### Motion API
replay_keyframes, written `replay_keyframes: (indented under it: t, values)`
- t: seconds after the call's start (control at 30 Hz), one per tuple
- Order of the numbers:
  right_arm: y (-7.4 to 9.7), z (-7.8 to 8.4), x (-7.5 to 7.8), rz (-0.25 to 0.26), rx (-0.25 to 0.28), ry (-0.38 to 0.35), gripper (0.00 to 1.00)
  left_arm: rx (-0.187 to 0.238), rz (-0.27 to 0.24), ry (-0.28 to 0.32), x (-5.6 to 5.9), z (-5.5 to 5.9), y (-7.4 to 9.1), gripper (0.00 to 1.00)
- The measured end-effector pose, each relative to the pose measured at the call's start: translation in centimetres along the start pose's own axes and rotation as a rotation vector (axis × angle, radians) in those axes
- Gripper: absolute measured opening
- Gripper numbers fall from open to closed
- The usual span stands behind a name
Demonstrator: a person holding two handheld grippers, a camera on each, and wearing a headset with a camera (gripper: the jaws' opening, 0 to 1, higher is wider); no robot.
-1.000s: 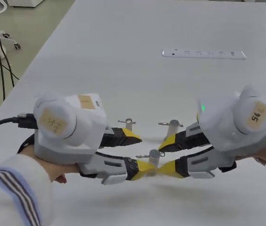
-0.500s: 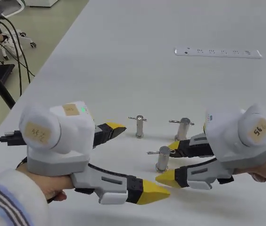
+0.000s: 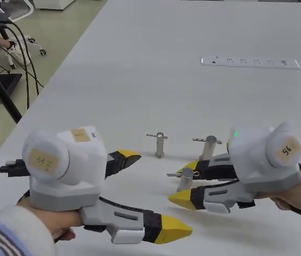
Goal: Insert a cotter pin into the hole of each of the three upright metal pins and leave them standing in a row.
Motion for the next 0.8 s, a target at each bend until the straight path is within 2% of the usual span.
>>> replay_keyframes:
  t: [0.13, 0.3, 0.5, 0.67, 0.8]
  values:
    - [-0.22, -0.01, 0.16, 0.006, 0.003, 0.001, 0.22, -0.006, -0.006, 0.006, -0.09, 0.26, 0.1, 0.96]
    - [-0.28, -0.17, 0.76, 0.032, 0.017, -0.008, 0.12, -0.013, -0.01, 0.015, -0.08, 0.56, 0.21, 0.95]
    - [-0.3, -0.14, 0.69, 0.04, 0.015, 0.014, 0.11, -0.017, -0.018, 0.023, -0.19, 0.84, 0.32, 0.95]
    - [-0.24, -0.14, 0.64, 0.057, -0.004, 0.066, 0.1, -0.015, -0.029, 0.027, -0.37, 0.86, 0.43, 0.95]
    - [-0.1, -0.06, 0.74, 0.074, -0.004, 0.071, 0.09, -0.015, -0.032, 0.03, -0.41, 0.91, 0.5, 0.95]
Point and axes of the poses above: the centre of the closed fingertips' face, and the gripper's own axes: y roughly backward along the fingers, x roughly to its right, z roughly out of its underside, the point moved 1 cm from there along y, roughly backward along the fingers, and after that the axes turned 14 degrees about -y, right-handed, at the moved point
